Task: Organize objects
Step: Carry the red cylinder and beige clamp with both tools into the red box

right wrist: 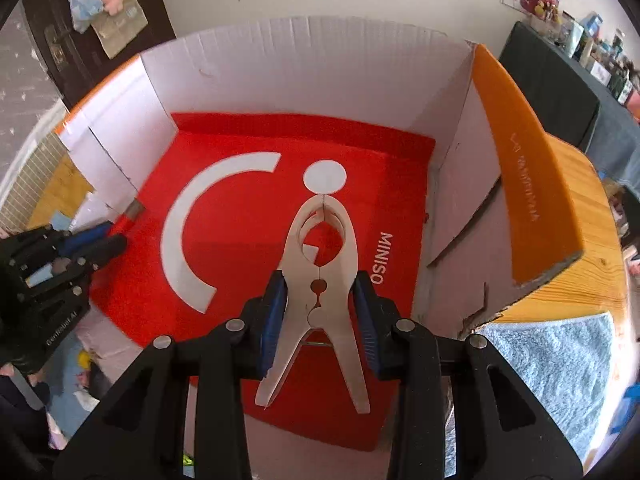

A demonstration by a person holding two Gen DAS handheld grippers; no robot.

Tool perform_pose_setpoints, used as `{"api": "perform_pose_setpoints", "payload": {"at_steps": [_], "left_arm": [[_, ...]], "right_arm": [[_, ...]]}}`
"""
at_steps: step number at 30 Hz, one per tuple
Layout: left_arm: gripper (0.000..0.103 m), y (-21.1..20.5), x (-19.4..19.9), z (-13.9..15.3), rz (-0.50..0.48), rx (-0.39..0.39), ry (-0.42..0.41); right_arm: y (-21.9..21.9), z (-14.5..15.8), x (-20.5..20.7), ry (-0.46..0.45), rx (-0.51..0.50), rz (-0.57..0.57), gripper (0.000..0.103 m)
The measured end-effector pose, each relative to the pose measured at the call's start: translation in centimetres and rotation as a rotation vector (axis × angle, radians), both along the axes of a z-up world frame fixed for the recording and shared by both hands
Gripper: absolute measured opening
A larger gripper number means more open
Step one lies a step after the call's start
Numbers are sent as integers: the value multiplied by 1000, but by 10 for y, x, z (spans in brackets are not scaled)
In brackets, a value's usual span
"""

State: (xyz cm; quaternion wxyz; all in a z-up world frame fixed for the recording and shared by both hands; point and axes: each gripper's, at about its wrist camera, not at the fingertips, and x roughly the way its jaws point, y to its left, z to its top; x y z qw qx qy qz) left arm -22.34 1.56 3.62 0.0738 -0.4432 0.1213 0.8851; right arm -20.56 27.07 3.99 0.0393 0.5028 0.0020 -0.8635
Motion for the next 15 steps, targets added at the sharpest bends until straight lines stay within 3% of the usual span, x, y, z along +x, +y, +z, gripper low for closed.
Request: {"api": "perform_pose_setpoints", "payload": {"at_steps": [15], "left_arm": [[14, 11, -1, -5, -25, -90, -25]], "right_arm": [[2, -7, 9, -50, 116, 67, 32]]}}
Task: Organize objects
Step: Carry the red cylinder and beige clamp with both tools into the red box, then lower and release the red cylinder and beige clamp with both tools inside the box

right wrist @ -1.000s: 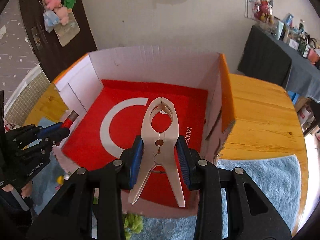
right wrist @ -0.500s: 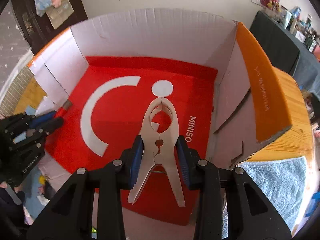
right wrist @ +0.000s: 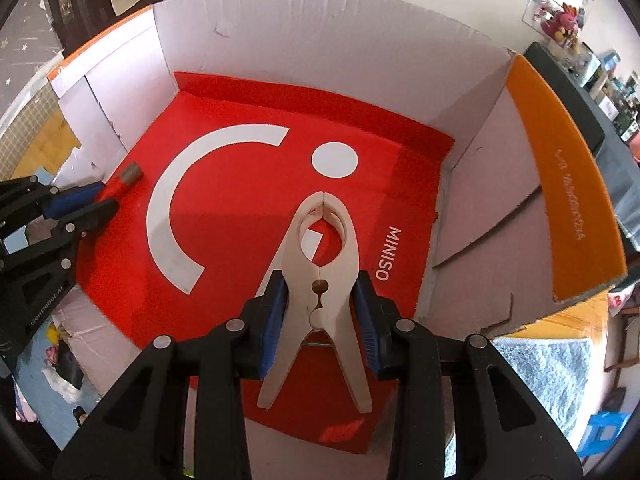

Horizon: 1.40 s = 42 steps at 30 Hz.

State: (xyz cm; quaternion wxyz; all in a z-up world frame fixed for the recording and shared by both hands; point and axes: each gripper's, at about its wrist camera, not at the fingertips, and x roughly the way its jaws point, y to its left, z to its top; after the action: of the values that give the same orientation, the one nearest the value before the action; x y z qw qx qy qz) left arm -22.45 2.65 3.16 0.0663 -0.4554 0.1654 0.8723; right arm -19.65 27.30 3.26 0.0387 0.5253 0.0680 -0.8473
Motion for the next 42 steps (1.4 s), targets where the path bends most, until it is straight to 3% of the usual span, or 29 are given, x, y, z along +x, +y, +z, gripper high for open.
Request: {"api": "perform_pose_setpoints", "payload": {"at_steps": [27, 34, 36, 38, 42], "left_arm": [[18, -2, -2, 2, 1, 28, -3], [28, -4, -2, 3, -5, 45, -2], [31, -7, -3, 4, -5, 58, -2], [31, -9, -4, 4, -5, 73, -6], [34, -4, -1, 6, -7, 87, -7]], "right_arm": [[41, 15, 29, 11, 2, -5, 34], [53, 21, 40, 17, 9, 6, 42], [56, 24, 43, 25, 17, 6, 50], [62, 30, 47, 47, 24, 0, 69], [67, 38, 52, 57, 3, -20, 69]]}}
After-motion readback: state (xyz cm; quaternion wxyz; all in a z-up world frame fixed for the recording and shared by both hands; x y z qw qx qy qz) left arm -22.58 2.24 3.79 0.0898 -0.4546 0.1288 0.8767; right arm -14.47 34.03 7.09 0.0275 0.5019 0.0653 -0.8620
